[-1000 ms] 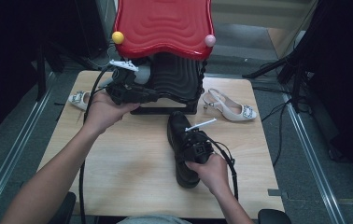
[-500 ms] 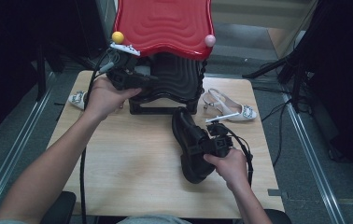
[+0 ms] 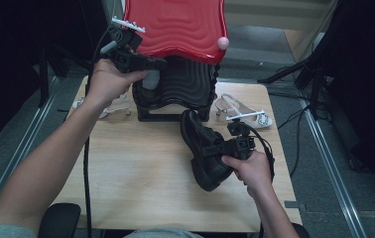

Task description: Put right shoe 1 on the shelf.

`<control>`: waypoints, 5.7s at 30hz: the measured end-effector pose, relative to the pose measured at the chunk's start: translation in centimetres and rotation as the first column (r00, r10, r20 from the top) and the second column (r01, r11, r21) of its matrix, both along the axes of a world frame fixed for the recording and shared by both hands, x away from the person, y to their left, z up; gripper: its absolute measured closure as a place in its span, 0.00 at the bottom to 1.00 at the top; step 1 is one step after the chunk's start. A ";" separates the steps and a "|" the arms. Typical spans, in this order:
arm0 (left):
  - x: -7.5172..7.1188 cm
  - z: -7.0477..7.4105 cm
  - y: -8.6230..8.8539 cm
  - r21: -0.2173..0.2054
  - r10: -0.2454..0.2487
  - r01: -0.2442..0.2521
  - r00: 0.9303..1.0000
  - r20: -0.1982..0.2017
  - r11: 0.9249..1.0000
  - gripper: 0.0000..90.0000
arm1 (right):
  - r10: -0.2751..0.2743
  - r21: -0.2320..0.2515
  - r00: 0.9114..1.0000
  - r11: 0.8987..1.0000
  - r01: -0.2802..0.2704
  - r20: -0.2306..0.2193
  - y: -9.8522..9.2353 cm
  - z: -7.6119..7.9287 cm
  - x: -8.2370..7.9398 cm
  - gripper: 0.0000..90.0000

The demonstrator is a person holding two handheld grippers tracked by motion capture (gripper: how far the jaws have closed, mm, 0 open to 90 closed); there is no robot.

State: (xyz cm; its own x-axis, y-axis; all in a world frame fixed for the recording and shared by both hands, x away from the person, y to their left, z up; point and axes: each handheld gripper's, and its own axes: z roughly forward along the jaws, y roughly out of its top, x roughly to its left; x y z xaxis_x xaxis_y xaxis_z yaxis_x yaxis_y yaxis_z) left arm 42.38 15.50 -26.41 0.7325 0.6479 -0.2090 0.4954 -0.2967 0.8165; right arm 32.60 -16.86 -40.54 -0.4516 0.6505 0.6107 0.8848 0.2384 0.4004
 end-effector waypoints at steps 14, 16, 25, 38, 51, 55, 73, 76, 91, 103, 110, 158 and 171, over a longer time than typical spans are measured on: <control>1.9 3.2 0.2 0.028 0.063 -0.065 0.997 0.049 0.998 0.98 | 0.019 0.050 0.997 0.999 -0.023 0.078 0.2 4.6 0.4 0.98; 2.2 3.2 0.3 0.023 0.073 -0.074 0.996 0.044 0.997 0.98 | 0.010 0.057 0.996 0.998 -0.015 0.094 0.3 5.1 1.0 0.98; 3.3 2.7 0.7 0.000 0.103 -0.103 0.993 0.052 0.995 1.00 | -0.033 0.042 0.984 0.999 0.026 0.176 2.3 6.6 4.8 0.98; 4.1 2.1 0.0 0.009 0.098 -0.099 0.994 0.047 0.995 1.00 | -0.106 0.008 0.958 0.994 0.108 0.267 4.8 8.0 7.9 0.98; 4.6 1.6 0.6 0.030 0.103 -0.104 0.994 0.036 0.994 1.00 | -0.157 -0.063 0.915 0.979 0.193 0.371 6.5 7.0 9.1 0.98; 4.5 1.6 0.6 0.035 0.096 -0.098 0.994 0.045 0.995 1.00 | -0.148 -0.099 0.893 0.973 0.208 0.425 7.7 6.3 8.9 0.98; 4.3 1.6 0.6 0.040 0.099 -0.101 0.994 0.052 0.994 1.00 | -0.189 -0.055 0.856 0.968 0.244 0.482 11.1 4.1 10.2 0.97; 4.3 1.6 0.6 0.040 0.099 -0.101 0.994 0.052 0.994 1.00 | -0.195 -0.055 0.846 0.965 0.255 0.496 11.7 3.8 10.7 0.97; 4.2 1.5 0.5 0.043 0.115 -0.117 0.991 0.062 0.992 1.00 | -0.223 -0.047 0.800 0.953 0.299 0.557 12.0 3.0 11.7 0.85; 4.1 1.4 0.5 0.037 0.122 -0.125 0.990 0.067 0.991 1.00 | -0.194 -0.029 0.843 0.970 0.240 0.501 12.2 3.1 11.3 0.74; 4.2 1.4 0.5 0.037 0.124 -0.127 0.990 0.062 0.991 1.00 | -0.206 -0.008 0.865 0.972 0.235 0.457 11.6 4.4 9.7 0.77; 4.0 1.5 0.6 0.048 0.125 -0.129 0.990 0.066 0.991 1.00 | -0.169 -0.010 0.890 0.981 0.192 0.423 9.0 0.3 9.1 1.00; 4.0 1.5 0.7 0.042 0.120 -0.123 0.991 0.065 0.991 1.00 | -0.217 -0.033 0.871 0.966 0.257 0.441 6.9 0.7 11.2 1.00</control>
